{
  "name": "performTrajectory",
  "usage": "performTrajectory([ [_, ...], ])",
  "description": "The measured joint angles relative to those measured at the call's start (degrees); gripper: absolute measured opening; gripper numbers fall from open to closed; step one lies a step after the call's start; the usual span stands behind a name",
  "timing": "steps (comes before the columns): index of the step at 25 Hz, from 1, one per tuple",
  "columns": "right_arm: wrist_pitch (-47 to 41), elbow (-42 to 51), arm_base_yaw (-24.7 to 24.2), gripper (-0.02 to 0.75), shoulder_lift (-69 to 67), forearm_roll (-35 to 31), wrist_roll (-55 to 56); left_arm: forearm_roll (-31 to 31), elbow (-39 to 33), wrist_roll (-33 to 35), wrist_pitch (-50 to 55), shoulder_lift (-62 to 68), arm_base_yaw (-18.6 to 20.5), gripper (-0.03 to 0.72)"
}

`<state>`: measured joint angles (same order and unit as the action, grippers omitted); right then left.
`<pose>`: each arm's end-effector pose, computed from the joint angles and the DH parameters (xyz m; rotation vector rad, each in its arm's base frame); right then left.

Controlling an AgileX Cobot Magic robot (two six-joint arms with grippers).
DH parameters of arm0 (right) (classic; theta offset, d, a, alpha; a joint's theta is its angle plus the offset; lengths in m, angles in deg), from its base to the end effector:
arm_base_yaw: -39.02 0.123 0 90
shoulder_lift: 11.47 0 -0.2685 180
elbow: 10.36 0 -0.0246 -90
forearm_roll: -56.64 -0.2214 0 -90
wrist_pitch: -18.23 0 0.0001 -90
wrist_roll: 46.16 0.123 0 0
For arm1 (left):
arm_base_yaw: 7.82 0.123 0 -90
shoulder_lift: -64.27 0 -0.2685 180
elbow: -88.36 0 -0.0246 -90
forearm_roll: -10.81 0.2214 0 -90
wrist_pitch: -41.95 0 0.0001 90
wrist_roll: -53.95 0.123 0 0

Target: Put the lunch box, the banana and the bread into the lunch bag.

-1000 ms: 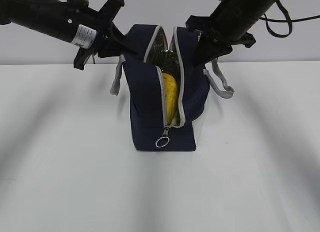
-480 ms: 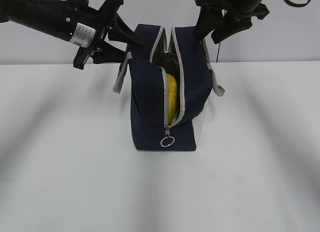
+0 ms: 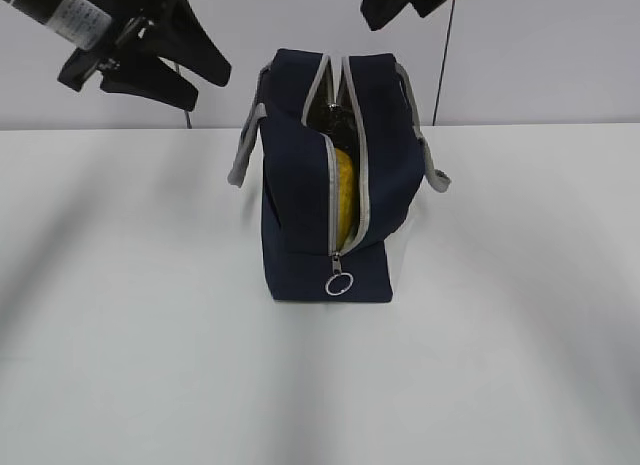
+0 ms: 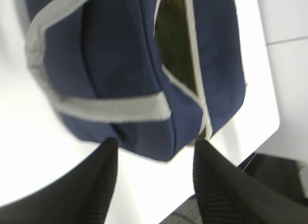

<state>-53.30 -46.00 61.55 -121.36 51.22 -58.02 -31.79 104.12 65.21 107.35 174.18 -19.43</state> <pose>0.3345 0.1507 0.3580 -0.7507 2.4361 0.1986 0.3365 -0.1464 0.2981 0.2662 2.6124 -1.0044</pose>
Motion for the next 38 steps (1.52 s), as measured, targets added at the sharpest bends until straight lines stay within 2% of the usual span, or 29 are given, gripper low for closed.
performTrajectory([
  [4,0.1,4.4,5.2,0.396,3.7,2.8,0.8,3.5,0.0,-0.4,4.0,-3.0,0.0,0.365],
  [8,7.6,15.9,5.8,0.396,9.7,3.3,0.9,3.9,0.0,-0.4,4.9,-5.4,0.0,0.365],
  [11,19.4,28.8,5.8,0.396,17.4,3.6,0.2,4.0,0.0,-0.4,5.1,-6.3,-0.2,0.365],
  [16,43.9,52.2,5.8,0.396,27.7,3.6,-2.8,4.0,0.0,-0.4,5.3,-6.5,-1.4,0.365],
  [22,72.6,71.5,5.8,0.396,30.7,0.3,-3.2,4.0,0.0,-0.4,5.3,-6.5,-2.2,0.365],
  [27,88.6,80.8,5.8,0.396,30.9,-1.1,-2.1,4.1,0.0,-0.4,5.3,-6.5,-2.2,0.365],
  [34,96.5,89.0,5.8,0.396,30.7,-1.0,1.3,5.8,0.0,-0.4,5.3,-6.5,-2.2,0.361],
  [38,103.8,92.5,5.8,0.396,26.5,3.0,5.6,6.2,-0.1,-0.4,5.3,-6.5,-2.2,0.361],
])
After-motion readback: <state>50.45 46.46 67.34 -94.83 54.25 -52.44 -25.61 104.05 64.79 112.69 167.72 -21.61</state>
